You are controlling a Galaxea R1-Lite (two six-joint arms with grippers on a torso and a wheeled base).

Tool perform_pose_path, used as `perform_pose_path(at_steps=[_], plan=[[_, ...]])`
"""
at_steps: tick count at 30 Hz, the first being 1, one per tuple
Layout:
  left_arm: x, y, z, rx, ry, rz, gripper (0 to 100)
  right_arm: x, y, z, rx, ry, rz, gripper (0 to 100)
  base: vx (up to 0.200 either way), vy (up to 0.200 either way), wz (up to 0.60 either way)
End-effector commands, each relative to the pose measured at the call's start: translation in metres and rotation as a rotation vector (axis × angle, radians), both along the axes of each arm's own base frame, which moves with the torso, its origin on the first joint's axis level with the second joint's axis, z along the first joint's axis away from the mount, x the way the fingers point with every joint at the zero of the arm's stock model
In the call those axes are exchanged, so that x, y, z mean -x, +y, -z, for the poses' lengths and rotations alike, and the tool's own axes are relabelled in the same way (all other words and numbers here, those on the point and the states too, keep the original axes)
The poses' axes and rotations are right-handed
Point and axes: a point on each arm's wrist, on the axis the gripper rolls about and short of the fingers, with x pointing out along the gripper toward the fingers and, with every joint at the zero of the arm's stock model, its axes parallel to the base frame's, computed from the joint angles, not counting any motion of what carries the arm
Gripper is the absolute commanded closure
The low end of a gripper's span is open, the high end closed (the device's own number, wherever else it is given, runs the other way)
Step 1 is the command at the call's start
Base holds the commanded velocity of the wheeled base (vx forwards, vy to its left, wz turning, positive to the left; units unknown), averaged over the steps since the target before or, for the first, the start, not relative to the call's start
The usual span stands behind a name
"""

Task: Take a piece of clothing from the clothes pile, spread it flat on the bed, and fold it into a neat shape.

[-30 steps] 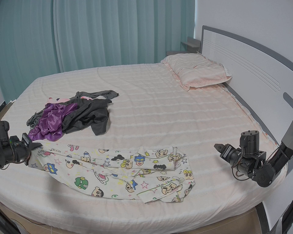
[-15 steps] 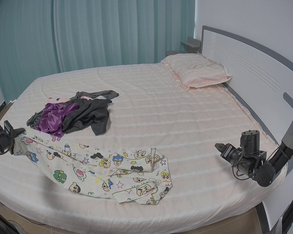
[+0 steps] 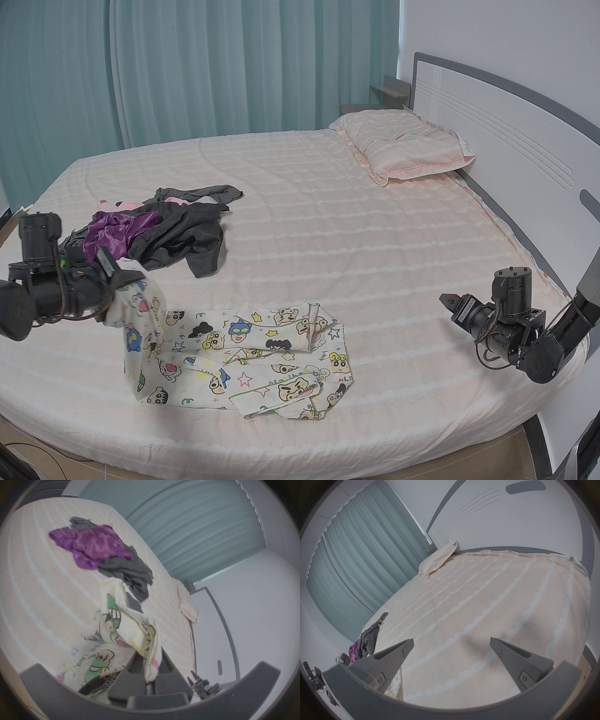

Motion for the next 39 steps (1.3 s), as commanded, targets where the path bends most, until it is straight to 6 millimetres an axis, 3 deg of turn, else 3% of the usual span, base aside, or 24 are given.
perform_pose_path(at_steps=[1, 2, 5, 6, 9, 11, 12, 17, 21, 28, 33, 34, 39], plan=[[-0.016, -0.075, 0.024, -0.084, 0.078, 0.138, 100, 0.0, 0.0, 0.0, 0.0, -0.002, -0.001, 0, 0.0, 0.0, 0.0], [-0.021, -0.098, 0.032, -0.115, 0.093, 0.166, 100, 0.0, 0.001, 0.0, 0.0, -0.002, -0.004, 0, 0.0, 0.0, 0.0], [-0.027, -0.129, 0.042, -0.149, 0.108, 0.216, 100, 0.0, 0.001, 0.0, -0.001, -0.001, -0.004, 0, 0.0, 0.0, 0.0], [-0.027, -0.129, 0.042, -0.149, 0.108, 0.216, 100, 0.0, 0.001, 0.0, -0.001, -0.001, -0.004, 0, 0.0, 0.0, 0.0], [-0.034, -0.168, 0.054, -0.196, 0.11, 0.259, 100, 0.0, 0.001, 0.001, -0.001, 0.001, -0.004, 0, 0.0, 0.0, 0.0], [-0.036, -0.176, 0.058, -0.21, 0.111, 0.26, 100, 0.0, 0.001, 0.001, -0.001, 0.001, -0.004, 0, 0.0, 0.0, 0.0], [-0.039, -0.19, 0.065, -0.233, 0.113, 0.262, 100, 0.0, 0.001, 0.001, 0.002, 0.004, -0.004, 0, 0.0, 0.0, 0.0], [-0.042, -0.224, 0.078, -0.228, 0.124, 0.281, 100, 0.0, 0.002, 0.002, 0.004, 0.007, -0.007, 0, 0.0, 0.0, 0.0], [-0.046, -0.24, 0.085, -0.244, 0.113, 0.264, 100, 0.0, 0.002, 0.003, 0.004, 0.008, -0.008, 0, 0.0, 0.0, 0.0], [-0.042, -0.247, 0.086, -0.249, 0.126, 0.281, 100, 0.0, 0.003, 0.003, 0.005, 0.01, -0.01, 0, 0.0, 0.0, 0.0], [-0.042, -0.252, 0.098, -0.268, 0.15, 0.289, 100, 0.0, 0.003, 0.004, 0.006, 0.013, -0.011, 0, 0.0, 0.0, 0.0], [-0.042, -0.253, 0.099, -0.265, 0.15, 0.29, 0, 0.0, 0.003, 0.004, 0.006, 0.013, -0.011, 0, 0.0, 0.0, 0.0], [-0.046, -0.255, 0.088, -0.173, 0.16, 0.233, 0, 0.001, 0.003, 0.004, 0.007, 0.015, -0.013, 0, 0.0, 0.0, 0.0]])
